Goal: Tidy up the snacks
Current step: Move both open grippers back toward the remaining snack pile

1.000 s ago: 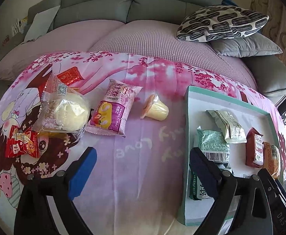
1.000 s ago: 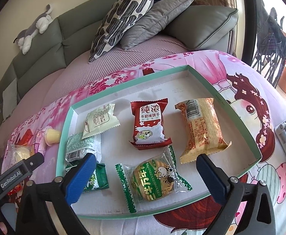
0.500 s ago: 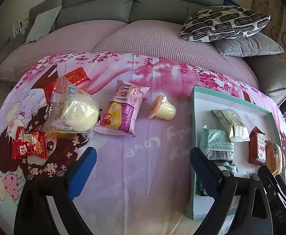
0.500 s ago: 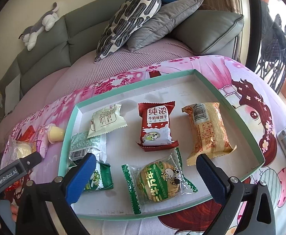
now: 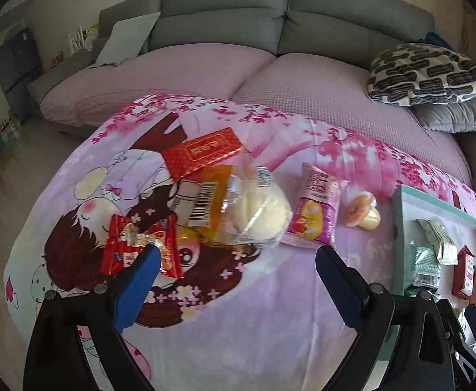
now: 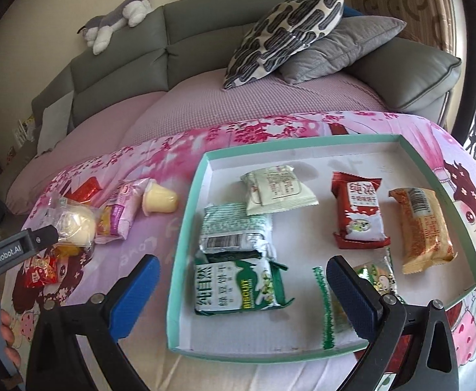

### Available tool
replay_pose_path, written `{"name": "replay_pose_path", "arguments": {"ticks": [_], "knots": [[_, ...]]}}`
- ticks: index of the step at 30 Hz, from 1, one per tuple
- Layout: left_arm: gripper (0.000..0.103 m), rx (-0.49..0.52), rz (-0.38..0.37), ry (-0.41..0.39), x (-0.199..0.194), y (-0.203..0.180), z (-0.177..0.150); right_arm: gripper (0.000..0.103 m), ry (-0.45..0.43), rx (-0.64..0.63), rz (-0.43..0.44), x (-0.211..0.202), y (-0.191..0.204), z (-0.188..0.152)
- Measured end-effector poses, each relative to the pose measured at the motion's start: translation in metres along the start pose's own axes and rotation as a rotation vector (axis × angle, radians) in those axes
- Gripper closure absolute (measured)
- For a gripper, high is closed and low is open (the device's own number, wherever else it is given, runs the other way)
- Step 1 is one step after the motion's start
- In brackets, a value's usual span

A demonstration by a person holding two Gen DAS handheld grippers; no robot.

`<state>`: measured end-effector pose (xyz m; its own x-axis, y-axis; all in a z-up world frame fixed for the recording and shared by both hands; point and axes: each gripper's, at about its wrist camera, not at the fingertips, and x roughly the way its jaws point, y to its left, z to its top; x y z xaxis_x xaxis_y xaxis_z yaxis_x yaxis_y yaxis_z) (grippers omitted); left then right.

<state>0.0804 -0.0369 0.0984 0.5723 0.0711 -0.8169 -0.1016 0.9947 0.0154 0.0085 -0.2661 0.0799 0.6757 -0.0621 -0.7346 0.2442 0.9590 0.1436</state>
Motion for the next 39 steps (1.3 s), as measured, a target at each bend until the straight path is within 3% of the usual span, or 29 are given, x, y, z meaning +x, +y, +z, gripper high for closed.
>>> {"name": "replay_pose_path", "arguments": {"ticks": [14, 23, 29, 33, 39], "knots": [[0.007, -0.155, -0.005, 0.044, 0.017, 0.066, -0.001, 0.0, 0.025, -0.1, 0.071, 0.013, 0.068, -0.008], [0.007, -0.182, -0.013, 0.039, 0.027, 0.093, -0.003, 0.0, 0.048, -0.135, 0.117, 0.024, 0.107, -0.015], [0.006, -0.236, -0.081, 0.02, 0.034, 0.111, -0.005, 0.0, 0.074, -0.139, 0.125, 0.034, 0.119, -0.019], [0.0, -0.261, -0.109, 0.005, 0.039, 0.119, -0.005, 0.0, 0.085, -0.141, 0.125, 0.04, 0.125, -0.021], [0.0, -0.233, -0.111, 0.036, 0.05, 0.121, -0.006, 0.0, 0.107, -0.15, 0.126, 0.05, 0.134, -0.024]]}}
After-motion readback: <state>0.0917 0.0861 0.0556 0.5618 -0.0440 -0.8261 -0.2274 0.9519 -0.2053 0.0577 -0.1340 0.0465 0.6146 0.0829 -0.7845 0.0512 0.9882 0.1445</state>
